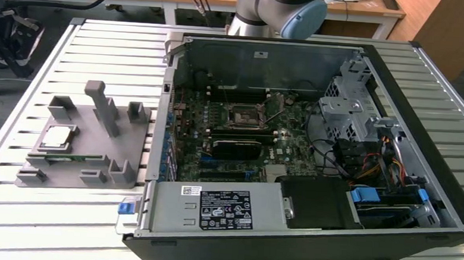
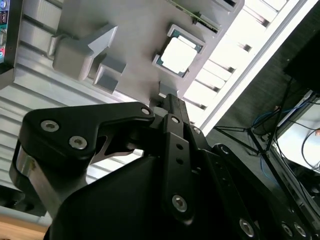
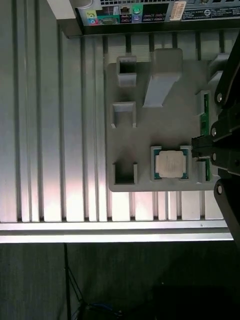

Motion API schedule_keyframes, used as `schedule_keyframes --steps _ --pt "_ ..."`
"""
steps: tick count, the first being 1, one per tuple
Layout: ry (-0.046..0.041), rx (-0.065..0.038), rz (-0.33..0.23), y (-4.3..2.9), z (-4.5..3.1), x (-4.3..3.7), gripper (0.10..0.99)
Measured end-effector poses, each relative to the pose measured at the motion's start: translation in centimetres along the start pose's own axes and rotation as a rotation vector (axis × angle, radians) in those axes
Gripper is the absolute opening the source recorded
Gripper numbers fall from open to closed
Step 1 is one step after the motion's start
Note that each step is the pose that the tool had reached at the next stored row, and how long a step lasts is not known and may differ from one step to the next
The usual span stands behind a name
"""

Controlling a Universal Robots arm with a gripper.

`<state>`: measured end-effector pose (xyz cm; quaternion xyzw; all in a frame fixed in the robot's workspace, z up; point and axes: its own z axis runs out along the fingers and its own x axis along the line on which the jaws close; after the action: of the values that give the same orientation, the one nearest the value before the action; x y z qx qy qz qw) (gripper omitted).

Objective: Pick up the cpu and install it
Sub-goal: 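Pick up the cpu and move it towards the insertion slot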

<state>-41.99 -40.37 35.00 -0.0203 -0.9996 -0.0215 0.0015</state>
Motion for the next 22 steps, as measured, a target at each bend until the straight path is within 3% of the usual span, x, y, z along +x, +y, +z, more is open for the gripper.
schedule_keyframes --steps 5,6,7,9,10,12,13,15,16,18,19,20,22 --pt "-0.0001 0.000 -0.005 -0.14 0.72 0.60 0.114" --pt "-0.0001 0.000 -0.003 -0.15 0.89 0.67 0.169" --pt "-0.0002 0.000 -0.001 -0.16 1.05 0.76 0.169" --pt "-0.0002 0.000 0.002 -0.18 1.40 0.88 0.290" --pt "-0.0002 0.000 0.002 -0.19 1.58 0.92 0.290" --pt "-0.0002 0.000 0.002 -0.22 1.94 1.00 0.408" --pt "-0.0002 0.000 0.002 -0.23 2.13 1.02 0.408" --pt "-0.0002 0.000 0.002 -0.29 2.49 1.09 0.525" --pt "-0.0002 0.000 0.002 -0.33 2.67 1.14 0.525" --pt "-0.0002 0.000 0.000 -0.38 3.03 1.28 0.639" --pt "-0.0002 0.000 0.000 -0.39 3.21 1.34 0.639" --pt "-0.0003 0.000 0.000 -0.40 3.40 1.39 0.706" --pt "-0.0001 0.000 0.000 -0.43 3.76 1.46 0.706"
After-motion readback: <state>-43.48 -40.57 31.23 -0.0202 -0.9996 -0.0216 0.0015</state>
